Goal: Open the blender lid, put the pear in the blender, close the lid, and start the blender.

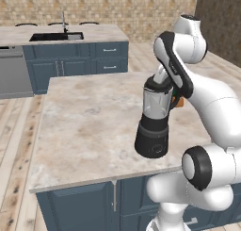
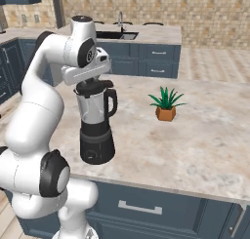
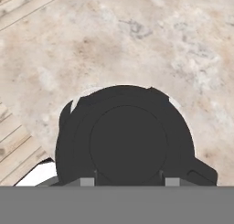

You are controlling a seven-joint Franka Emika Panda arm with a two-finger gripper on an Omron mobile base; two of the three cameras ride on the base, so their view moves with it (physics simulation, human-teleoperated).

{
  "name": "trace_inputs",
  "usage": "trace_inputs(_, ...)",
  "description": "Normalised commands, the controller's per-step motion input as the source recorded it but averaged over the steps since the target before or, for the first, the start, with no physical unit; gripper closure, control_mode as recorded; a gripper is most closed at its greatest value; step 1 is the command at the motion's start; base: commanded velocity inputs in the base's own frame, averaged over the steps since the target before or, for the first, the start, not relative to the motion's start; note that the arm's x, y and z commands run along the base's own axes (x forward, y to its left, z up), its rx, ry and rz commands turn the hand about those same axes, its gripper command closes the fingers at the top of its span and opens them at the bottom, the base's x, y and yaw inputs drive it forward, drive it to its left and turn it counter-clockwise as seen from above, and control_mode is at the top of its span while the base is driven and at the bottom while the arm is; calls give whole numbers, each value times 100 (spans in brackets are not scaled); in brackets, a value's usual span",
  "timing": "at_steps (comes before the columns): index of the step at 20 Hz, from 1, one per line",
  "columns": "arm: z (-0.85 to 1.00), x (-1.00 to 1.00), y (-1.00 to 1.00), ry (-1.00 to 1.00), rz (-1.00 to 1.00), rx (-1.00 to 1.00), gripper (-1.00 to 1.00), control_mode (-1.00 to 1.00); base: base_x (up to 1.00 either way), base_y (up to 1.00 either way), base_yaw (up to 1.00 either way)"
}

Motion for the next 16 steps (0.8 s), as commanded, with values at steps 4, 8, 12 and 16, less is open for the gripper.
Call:
trace_inputs(4,-29,0,0,0,0,3,100,-100,0,0,0)
trace_inputs(8,-22,0,0,0,0,4,100,-100,0,0,0)
trace_inputs(12,-7,-7,0,-3,0,0,-100,-100,0,0,0)
trace_inputs(16,0,0,0,-6,0,0,-100,-100,0,0,0)
